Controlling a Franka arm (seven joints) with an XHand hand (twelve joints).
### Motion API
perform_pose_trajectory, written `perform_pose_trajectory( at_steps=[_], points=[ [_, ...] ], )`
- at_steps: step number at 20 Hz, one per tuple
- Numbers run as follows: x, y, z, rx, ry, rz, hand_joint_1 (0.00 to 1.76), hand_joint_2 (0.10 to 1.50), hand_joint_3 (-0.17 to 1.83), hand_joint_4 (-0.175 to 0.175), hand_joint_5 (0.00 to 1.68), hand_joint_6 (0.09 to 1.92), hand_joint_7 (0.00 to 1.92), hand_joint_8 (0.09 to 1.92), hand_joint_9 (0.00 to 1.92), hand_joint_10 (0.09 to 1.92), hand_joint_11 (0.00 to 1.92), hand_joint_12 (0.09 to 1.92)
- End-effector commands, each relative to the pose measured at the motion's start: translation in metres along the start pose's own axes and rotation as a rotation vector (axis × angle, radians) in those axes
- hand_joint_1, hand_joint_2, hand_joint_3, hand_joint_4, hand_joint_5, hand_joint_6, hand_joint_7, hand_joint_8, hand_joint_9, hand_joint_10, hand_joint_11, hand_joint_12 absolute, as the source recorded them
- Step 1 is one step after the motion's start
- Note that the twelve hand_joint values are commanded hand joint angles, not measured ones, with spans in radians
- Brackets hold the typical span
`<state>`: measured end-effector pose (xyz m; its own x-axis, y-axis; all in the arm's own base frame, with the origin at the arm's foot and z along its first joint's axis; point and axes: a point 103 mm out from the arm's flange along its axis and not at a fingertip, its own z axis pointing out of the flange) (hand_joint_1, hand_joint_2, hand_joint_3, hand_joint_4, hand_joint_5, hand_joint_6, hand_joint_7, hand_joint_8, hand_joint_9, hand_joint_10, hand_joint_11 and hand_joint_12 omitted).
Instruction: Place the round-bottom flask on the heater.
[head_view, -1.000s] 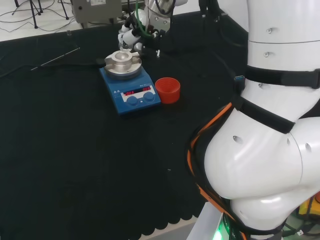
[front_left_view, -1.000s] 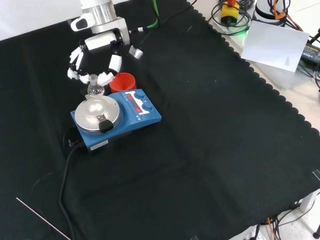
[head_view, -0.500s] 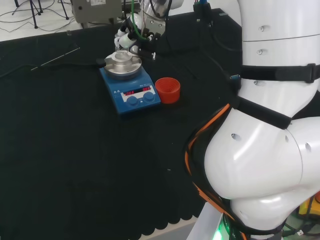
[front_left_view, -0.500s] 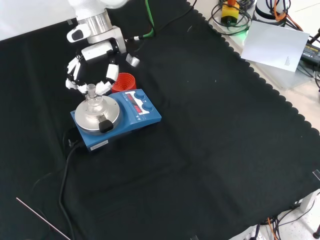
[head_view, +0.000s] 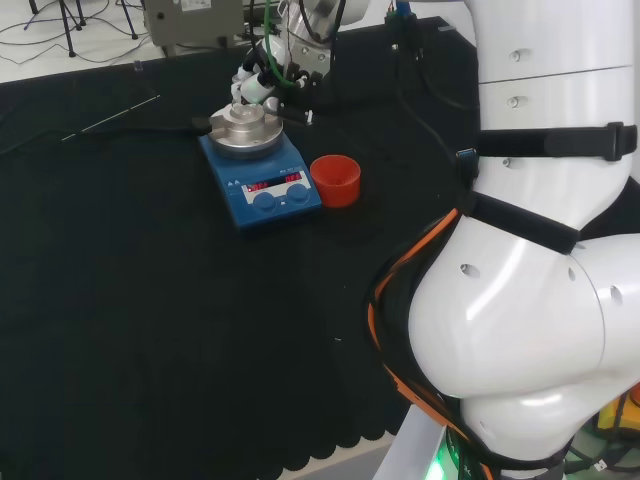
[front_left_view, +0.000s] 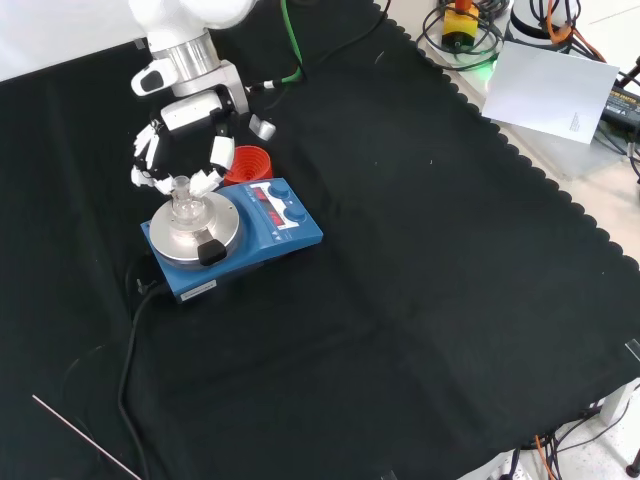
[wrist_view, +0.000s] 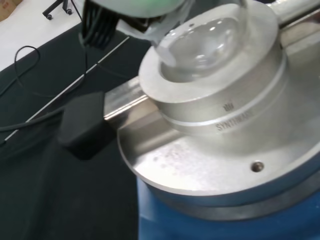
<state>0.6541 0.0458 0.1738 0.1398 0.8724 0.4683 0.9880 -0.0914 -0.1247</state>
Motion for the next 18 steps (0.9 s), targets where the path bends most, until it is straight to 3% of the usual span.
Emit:
perform_pose_trajectory(
  at_steps=[1,9,12,14,15,18],
  points=[
    [-0.0077,-0.0006,0.0042,0.011,-0.011,0.009,1.09,0.66,0.80,0.166,1.12,1.01,0.52,0.59,0.69,0.56,0.37,1.28],
    [-0.0089,-0.0020,0.0068,0.013,-0.005,0.009,1.09,0.66,0.80,0.167,1.12,1.01,0.52,0.59,0.69,0.56,0.38,1.28],
    [-0.0093,-0.0035,0.0082,0.035,0.025,0.001,1.06,0.84,0.51,0.140,1.03,1.03,0.49,0.60,0.68,0.57,0.36,1.29],
    [-0.0089,-0.0049,0.0080,0.041,0.033,-0.003,1.01,0.78,0.52,0.037,0.78,0.93,0.46,0.60,0.65,0.58,0.34,1.29],
    [-0.0085,-0.0057,0.0074,0.042,0.034,-0.007,0.99,0.72,0.59,0.006,0.67,0.89,0.45,0.60,0.63,0.58,0.32,1.30],
    [-0.0073,-0.0080,0.0042,0.041,0.035,-0.011,0.95,0.62,0.69,-0.027,0.48,0.76,0.42,0.61,0.61,0.60,0.30,1.30]
  ],
)
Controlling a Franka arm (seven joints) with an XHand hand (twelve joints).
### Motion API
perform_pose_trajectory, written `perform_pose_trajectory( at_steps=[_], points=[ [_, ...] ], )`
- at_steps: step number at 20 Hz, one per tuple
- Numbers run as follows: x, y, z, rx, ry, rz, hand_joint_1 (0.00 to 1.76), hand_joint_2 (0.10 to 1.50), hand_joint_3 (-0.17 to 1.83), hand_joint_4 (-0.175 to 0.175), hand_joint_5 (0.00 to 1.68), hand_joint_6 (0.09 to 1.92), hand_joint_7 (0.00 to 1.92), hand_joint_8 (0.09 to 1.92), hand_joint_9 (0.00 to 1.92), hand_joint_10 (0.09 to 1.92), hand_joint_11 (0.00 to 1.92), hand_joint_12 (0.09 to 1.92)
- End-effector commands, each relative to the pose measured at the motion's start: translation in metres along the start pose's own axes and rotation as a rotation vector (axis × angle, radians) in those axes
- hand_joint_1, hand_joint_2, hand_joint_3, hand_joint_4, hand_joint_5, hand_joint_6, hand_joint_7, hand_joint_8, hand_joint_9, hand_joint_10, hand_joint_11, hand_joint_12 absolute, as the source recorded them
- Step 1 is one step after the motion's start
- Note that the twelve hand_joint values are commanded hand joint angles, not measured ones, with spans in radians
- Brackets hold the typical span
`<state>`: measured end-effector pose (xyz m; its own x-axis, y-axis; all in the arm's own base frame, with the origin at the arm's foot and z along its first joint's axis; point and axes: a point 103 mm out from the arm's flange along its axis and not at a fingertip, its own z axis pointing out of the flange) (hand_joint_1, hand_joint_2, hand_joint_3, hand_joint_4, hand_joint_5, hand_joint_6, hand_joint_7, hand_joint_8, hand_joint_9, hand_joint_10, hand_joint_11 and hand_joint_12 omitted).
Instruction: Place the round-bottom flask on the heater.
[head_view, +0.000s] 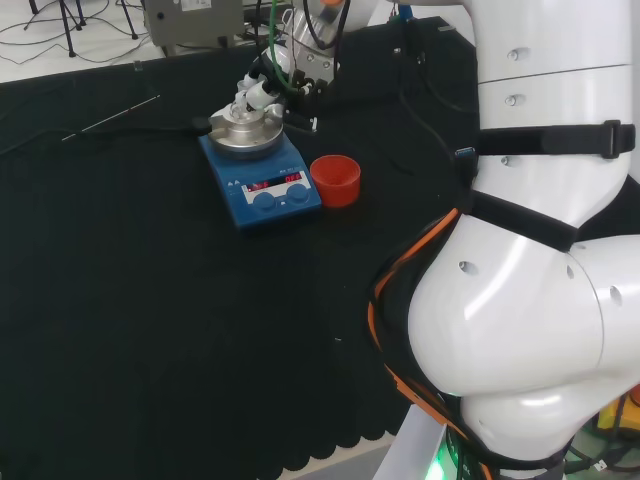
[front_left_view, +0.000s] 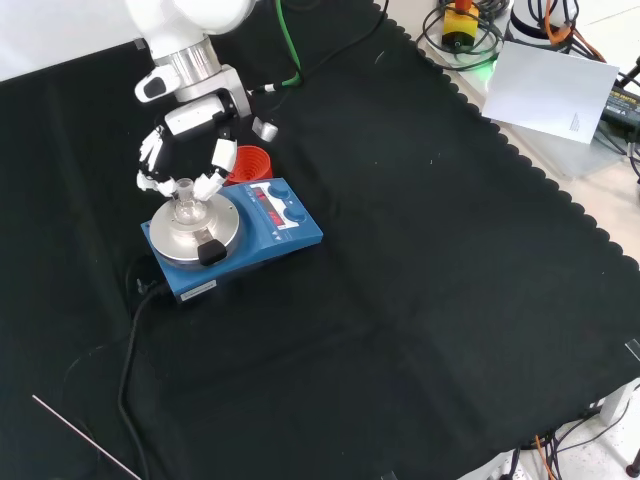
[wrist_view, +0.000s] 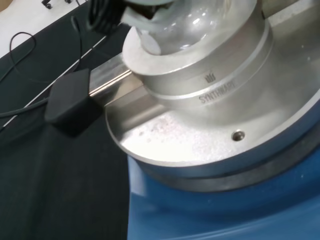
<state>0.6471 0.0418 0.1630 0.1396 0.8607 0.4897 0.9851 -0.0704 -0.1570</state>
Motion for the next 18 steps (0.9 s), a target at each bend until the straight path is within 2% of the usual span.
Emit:
perform_pose_trajectory(
  at_steps=[1,5,18],
  points=[
    [0.003,-0.004,-0.005,-0.001,0.010,-0.011,0.94,0.61,0.70,-0.030,0.44,0.71,0.42,0.61,0.60,0.61,0.30,1.31],
    [0.004,-0.009,-0.014,-0.010,0.000,-0.013,0.91,0.59,0.69,-0.034,0.38,0.51,0.40,0.63,0.58,0.63,0.28,1.31],
    [0.006,-0.048,-0.050,-0.060,-0.025,-0.016,0.89,0.60,0.68,-0.032,0.39,0.41,0.38,0.63,0.56,0.63,0.27,1.31]
  ],
)
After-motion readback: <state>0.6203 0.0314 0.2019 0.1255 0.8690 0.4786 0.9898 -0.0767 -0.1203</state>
